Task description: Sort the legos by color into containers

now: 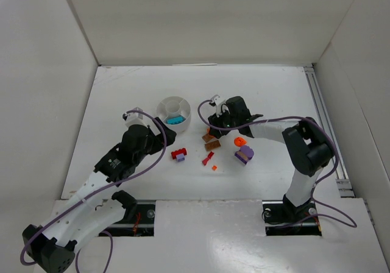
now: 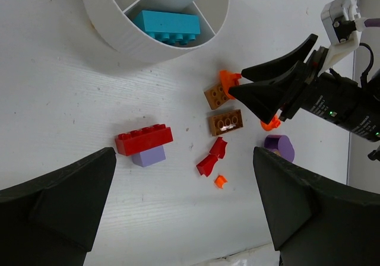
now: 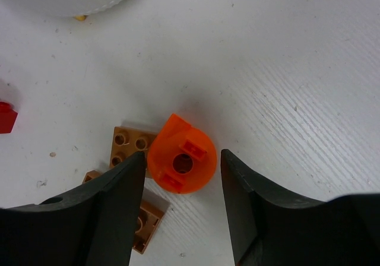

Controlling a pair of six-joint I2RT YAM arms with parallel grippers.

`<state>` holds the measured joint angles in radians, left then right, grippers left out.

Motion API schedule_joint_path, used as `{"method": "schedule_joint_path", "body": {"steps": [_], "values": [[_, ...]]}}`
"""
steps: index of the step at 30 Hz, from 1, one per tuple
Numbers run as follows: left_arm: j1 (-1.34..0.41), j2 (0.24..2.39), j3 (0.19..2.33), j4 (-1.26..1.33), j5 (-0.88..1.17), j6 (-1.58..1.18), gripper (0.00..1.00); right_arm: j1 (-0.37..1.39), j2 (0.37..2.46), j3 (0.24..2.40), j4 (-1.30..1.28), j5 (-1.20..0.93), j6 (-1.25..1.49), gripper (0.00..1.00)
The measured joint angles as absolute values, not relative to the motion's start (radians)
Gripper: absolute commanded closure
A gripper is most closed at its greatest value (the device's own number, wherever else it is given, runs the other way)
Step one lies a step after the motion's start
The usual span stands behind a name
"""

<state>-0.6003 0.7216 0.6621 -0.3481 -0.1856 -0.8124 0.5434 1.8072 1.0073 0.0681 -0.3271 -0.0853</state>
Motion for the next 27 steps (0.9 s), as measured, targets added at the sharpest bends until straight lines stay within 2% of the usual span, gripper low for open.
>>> {"method": "schedule_joint_path", "body": {"steps": [8,15,21,27], "values": [[-0.6,0.712,0.662,-0.349,-0.184,-0.817,0.0,0.543,1.826,1.007,0.097,-0.328,-0.069,0.45],[-0.6,0.709,0.655,-0.347,-0.184,-0.822,0.0,0.537,1.84,1.007,0.138,-0.341,-0.043,0.61],[-0.6,0.709,0.641,-0.35,-0.184,-0.829,0.0,0.537,1.84,1.007,0.147,-0.337,-0.036,0.7],[-0.6,0.709,0.641,-0.349,-0.184,-0.831,0.0,0.537,1.831,1.005,0.145,-0.328,-0.043,0.74]]}}
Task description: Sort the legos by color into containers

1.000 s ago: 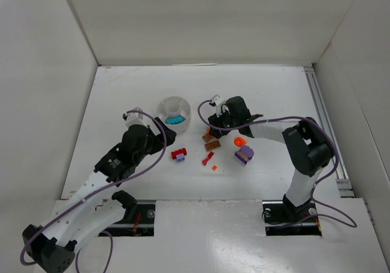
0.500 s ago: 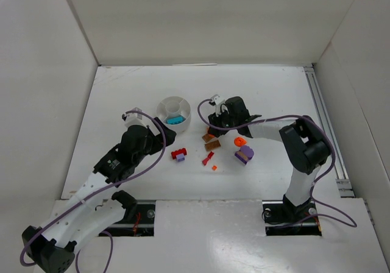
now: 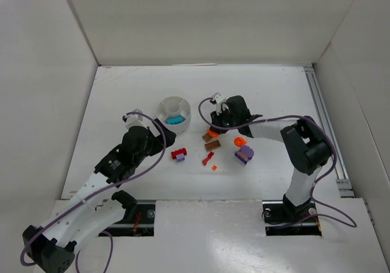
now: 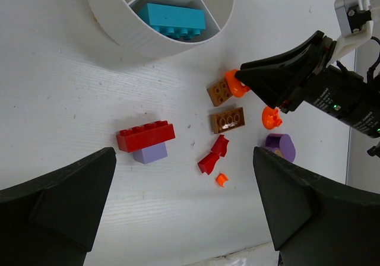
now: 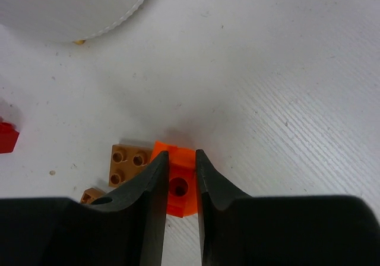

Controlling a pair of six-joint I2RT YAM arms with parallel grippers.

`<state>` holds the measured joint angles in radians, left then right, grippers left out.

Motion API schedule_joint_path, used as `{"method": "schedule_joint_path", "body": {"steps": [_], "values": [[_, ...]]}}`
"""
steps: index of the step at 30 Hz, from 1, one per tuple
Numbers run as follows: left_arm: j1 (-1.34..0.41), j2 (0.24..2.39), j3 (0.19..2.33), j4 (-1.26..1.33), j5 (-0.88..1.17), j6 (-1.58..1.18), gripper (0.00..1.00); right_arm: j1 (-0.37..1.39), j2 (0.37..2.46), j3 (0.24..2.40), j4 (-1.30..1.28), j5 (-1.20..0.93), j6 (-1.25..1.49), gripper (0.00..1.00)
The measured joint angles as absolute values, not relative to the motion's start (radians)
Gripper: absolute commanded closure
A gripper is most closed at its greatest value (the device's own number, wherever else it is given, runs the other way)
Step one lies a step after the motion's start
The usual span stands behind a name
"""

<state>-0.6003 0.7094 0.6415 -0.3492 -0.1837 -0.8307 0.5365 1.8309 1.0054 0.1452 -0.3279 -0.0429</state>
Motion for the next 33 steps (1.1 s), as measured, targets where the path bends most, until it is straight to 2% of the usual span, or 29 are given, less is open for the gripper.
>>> {"method": "schedule_joint_path", "body": {"steps": [6,17,29,33], "values": [[-0.6,0.709,0.641,-0.348,-0.183,-0.833,0.0,0.537,1.791,1.005,0.143,-0.326,-0.063,0.78],[-0.6,0.709,0.641,-0.342,-0.196,-0.843,0.0,0.54,1.728,1.025,0.139,-0.354,-0.128,0.78],[-0.6,0.709,0.641,-0.365,-0.238,-0.875,0.0,0.618,1.8,1.427,0.167,-0.458,-0.324,0.78],[-0.6,0.71,0.641,-0.368,-0.244,-0.879,0.0,0.628,1.854,1.464,0.192,-0.51,-0.364,0.78]]}}
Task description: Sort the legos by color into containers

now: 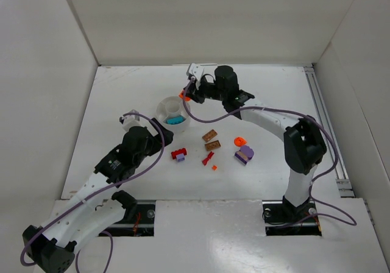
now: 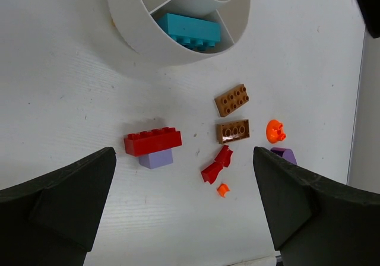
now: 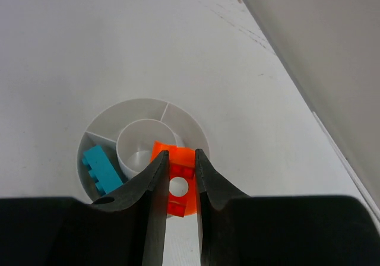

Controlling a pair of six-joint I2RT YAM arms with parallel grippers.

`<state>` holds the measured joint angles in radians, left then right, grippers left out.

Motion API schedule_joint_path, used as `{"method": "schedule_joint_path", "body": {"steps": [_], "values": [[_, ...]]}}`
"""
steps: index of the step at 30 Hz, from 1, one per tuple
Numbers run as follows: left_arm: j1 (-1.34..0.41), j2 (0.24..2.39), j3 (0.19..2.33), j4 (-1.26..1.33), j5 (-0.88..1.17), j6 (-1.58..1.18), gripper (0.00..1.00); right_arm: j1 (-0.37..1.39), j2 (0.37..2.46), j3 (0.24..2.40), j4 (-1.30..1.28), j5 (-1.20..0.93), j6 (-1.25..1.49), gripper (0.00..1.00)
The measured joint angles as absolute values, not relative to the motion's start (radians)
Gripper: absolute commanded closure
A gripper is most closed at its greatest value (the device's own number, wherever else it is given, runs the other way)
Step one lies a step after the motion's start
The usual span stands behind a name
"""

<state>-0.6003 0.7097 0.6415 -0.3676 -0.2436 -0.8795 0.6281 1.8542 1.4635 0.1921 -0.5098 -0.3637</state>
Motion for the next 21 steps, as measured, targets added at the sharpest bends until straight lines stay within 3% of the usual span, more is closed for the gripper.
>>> {"method": "schedule_joint_path", "body": {"steps": [12,21], "values": [[-0.594,0.71,0.641,-0.367,-0.249,-0.889,0.0,0.621,1.983,1.414,0.507,-0.775,-0.323,0.78],[-0.594,0.71,0.641,-0.368,-0.27,-0.893,0.0,0.53,2.104,1.366,0.98,-0.93,-0.055,0.79]]}}
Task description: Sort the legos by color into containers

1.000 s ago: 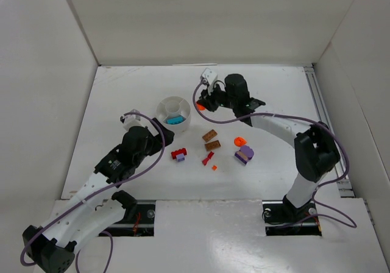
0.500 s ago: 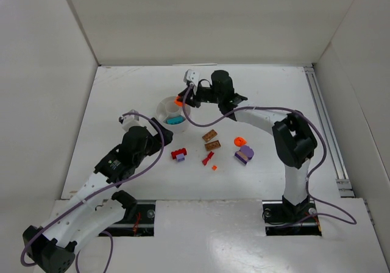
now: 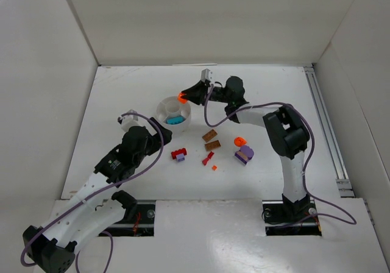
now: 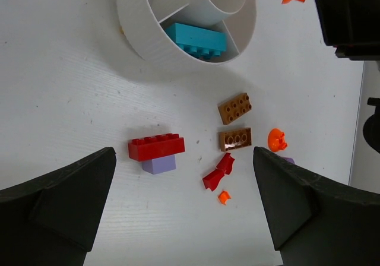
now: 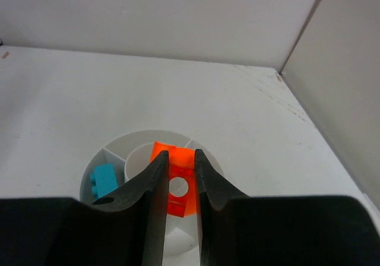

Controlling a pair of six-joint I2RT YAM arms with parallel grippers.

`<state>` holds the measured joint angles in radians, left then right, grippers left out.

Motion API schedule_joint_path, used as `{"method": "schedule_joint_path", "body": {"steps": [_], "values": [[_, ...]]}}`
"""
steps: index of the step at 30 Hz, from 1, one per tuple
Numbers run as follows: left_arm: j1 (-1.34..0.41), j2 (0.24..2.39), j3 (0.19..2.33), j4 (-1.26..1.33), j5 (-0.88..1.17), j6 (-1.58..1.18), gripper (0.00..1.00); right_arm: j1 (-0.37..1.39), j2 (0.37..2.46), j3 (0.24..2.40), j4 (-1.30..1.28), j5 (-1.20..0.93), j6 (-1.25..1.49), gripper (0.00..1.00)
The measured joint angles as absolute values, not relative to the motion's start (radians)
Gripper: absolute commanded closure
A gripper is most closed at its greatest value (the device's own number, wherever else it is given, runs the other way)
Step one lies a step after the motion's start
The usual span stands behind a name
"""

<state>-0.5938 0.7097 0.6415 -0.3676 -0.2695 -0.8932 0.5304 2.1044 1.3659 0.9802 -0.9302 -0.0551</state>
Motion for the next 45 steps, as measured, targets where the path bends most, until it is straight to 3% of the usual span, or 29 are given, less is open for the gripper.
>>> {"method": "schedule_joint_path", "body": {"steps": [23,31,37,44,45], "values": [[-0.588,0.759,0.716,-0.418,-0.337,-0.895,0.0,0.5,2.334,1.346,1.265,-1.032,0.254,0.77],[-0.587,0.772,0.721,-0.427,-0.345,-0.892,0.0,0.488,2.338,1.346,1.282,-1.034,0.288,0.51],[-0.587,0.796,0.73,-0.432,-0.345,-0.879,0.0,0.477,2.337,1.345,1.289,-1.036,0.294,0.47],[-0.587,0.802,0.769,-0.436,-0.341,-0.834,0.0,0.476,2.264,1.327,1.284,-1.036,0.287,0.31],[-0.587,0.802,0.778,-0.436,-0.34,-0.822,0.0,0.474,2.234,1.316,1.283,-1.037,0.278,0.25]]}}
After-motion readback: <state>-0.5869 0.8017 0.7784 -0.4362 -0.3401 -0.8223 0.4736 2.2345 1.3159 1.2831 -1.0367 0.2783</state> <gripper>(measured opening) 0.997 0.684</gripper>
